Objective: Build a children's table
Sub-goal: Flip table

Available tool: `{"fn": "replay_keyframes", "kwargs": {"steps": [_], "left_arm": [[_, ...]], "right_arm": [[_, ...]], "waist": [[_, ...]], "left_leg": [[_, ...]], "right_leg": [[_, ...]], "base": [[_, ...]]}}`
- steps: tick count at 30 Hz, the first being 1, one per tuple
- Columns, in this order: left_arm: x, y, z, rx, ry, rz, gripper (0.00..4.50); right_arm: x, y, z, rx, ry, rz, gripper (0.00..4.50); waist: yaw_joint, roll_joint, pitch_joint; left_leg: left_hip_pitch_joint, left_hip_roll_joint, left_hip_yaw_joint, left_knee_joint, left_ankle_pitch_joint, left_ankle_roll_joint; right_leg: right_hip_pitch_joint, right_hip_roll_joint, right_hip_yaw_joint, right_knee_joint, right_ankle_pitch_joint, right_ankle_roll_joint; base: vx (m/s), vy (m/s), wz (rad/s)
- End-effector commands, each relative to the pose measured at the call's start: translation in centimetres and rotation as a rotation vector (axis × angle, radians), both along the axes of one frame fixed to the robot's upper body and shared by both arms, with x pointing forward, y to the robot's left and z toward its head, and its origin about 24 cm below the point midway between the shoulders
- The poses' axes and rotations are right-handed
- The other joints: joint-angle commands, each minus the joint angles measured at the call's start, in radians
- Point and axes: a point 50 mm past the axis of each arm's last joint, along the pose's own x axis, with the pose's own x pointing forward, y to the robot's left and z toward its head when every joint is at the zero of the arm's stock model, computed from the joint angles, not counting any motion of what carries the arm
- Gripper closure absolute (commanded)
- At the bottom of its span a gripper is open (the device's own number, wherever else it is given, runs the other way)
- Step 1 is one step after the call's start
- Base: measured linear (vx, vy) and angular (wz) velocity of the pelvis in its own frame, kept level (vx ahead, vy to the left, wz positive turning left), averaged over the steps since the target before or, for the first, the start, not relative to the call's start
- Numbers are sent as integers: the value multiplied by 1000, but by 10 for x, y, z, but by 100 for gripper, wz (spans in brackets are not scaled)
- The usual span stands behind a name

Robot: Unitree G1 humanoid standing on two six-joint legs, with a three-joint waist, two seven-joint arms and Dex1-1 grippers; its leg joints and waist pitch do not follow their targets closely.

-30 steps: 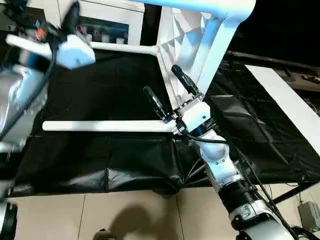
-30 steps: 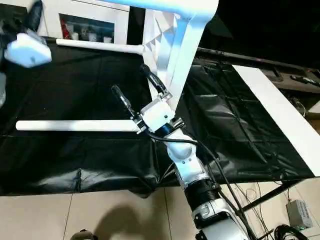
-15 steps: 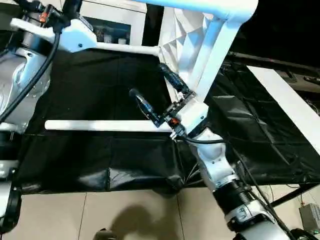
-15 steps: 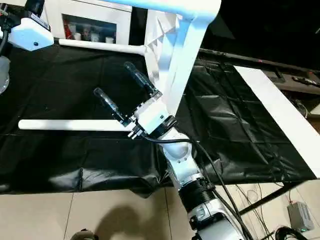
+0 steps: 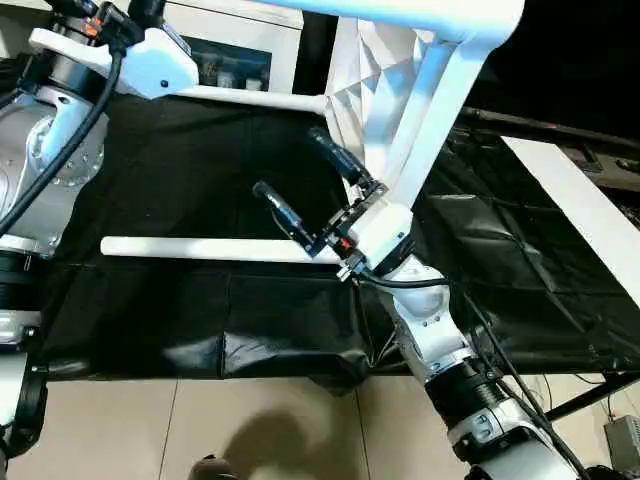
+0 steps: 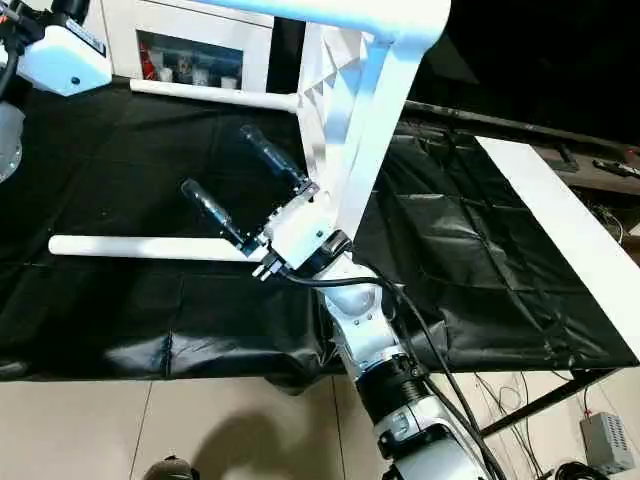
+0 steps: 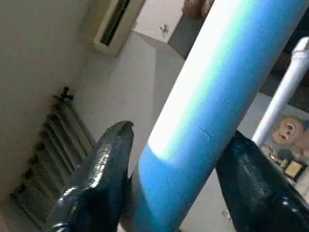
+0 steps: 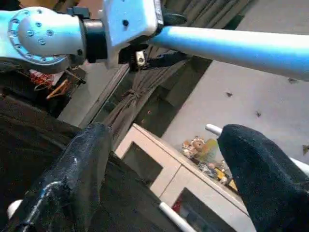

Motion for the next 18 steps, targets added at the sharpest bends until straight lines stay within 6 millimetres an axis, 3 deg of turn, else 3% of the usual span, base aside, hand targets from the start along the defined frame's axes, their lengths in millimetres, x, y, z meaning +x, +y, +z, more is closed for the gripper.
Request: {"fn": "replay_keyframes", "kwargs": {"steps": [1, 11, 12, 13, 15, 18], "left_arm": [[8, -2, -10, -13, 85, 0, 198], [15, 6, -14, -82, 239, 43, 228], [19, 10, -17, -126, 353, 65, 230], [19, 10, -17, -126, 353, 65, 231], [21, 13, -20, -153, 446, 88, 234], [22, 15, -22, -179, 500, 100, 236]], "right_arm": [[3, -4, 2, -5, 1, -3, 62], [3, -1, 0, -23, 2, 7, 62], [3, -1, 0, -26, 6, 10, 62], [3, -1, 0, -26, 6, 10, 62], [3, -1, 0, -27, 8, 13, 62], [2, 0, 0, -30, 9, 18, 62]], "waist": [[-5, 48, -54], [-3, 48, -53], [-3, 48, -53], [-3, 52, -54], [-4, 48, -51], [-4, 50, -50]], "left_leg": [[44, 29, -18, -91, -411, -100], [44, 28, -18, -93, -408, -99], [43, 28, -18, -93, -403, -98], [45, 28, -18, -93, -395, -99], [43, 27, -17, -94, -400, -99], [43, 28, -16, -94, -406, -96]], "right_leg": [[0, -74, 38, -73, -166, -110], [-1, -76, 40, -75, -174, -119], [-1, -76, 40, -75, -171, -118], [-2, -76, 40, -73, -170, -123], [-1, -76, 40, -75, -181, -123], [-1, -77, 42, -78, -203, -122]], "base": [[0, 0, 0], [0, 0, 0], [0, 0, 0], [0, 0, 0], [0, 0, 0], [0, 0, 0]]}}
